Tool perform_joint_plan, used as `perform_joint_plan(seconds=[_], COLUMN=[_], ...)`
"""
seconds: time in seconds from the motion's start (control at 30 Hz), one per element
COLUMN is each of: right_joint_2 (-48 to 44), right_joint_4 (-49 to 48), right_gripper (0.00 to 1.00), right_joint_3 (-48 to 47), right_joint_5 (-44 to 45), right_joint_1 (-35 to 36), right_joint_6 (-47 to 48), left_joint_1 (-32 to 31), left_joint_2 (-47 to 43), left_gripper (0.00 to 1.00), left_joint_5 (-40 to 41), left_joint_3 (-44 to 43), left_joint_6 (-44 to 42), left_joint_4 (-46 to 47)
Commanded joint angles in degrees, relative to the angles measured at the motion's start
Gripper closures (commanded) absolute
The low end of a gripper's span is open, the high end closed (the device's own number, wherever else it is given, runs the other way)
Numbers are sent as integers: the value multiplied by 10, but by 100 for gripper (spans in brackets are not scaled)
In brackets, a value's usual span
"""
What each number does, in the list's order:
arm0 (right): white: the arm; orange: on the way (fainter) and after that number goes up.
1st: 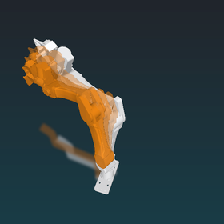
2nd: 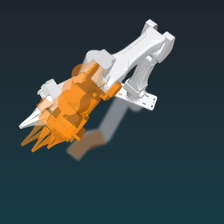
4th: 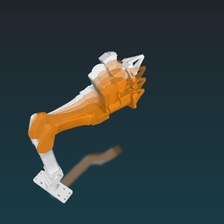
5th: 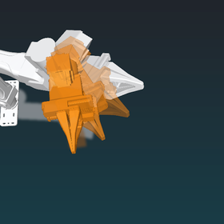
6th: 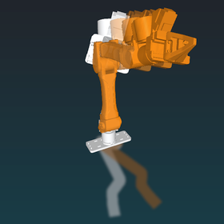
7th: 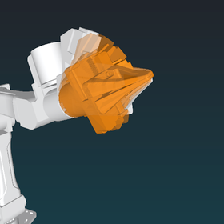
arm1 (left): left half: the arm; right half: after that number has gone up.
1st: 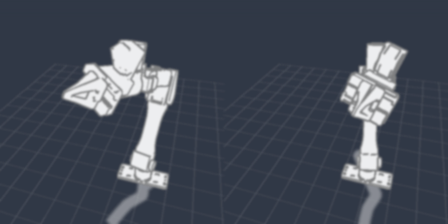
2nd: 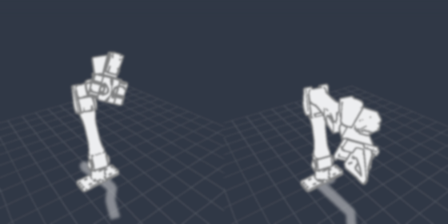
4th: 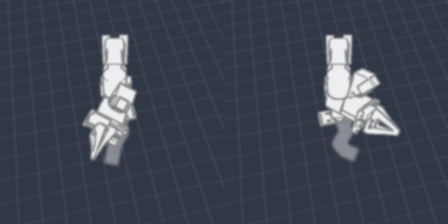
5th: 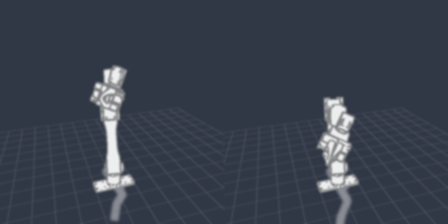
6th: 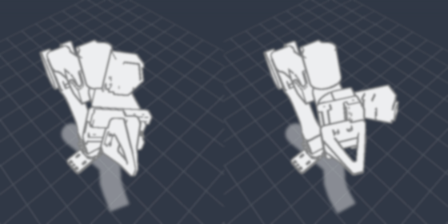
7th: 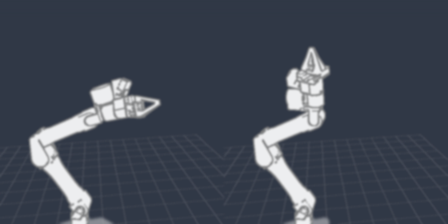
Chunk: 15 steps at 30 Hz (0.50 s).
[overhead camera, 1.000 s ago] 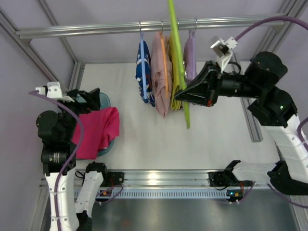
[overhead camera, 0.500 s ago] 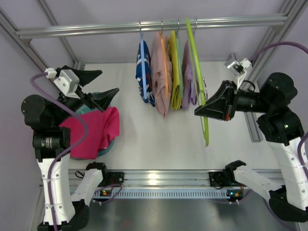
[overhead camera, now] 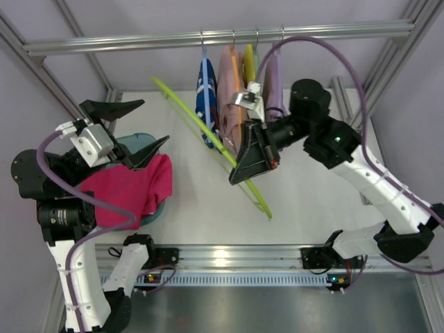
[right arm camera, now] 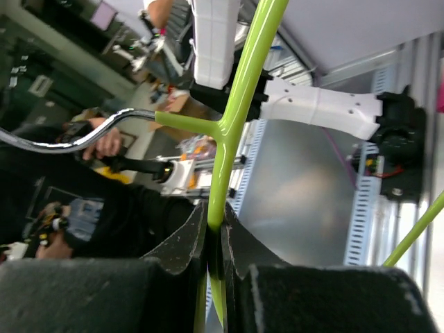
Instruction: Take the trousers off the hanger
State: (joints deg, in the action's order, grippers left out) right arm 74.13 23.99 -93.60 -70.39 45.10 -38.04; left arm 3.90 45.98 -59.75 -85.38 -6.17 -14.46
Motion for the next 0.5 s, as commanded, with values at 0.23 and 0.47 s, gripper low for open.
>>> perform_joint_plan(seconds=[0.23,0.47], right_joint_2=[116,143], right_joint_4=[-151,-179], right_gripper=[100,100], right_joint_3=[-98,-105], right_joint_5=[74,112], right_joint_1=[71,75], right_joint_6=[-53,-22], left_joint_1=[23,62], left_joint_2=[-112,-112], left_gripper=[19,18], left_joint_5=[91,181], left_joint_3=[137,133], left_joint_6=[394,631], left_joint_4=[125,63])
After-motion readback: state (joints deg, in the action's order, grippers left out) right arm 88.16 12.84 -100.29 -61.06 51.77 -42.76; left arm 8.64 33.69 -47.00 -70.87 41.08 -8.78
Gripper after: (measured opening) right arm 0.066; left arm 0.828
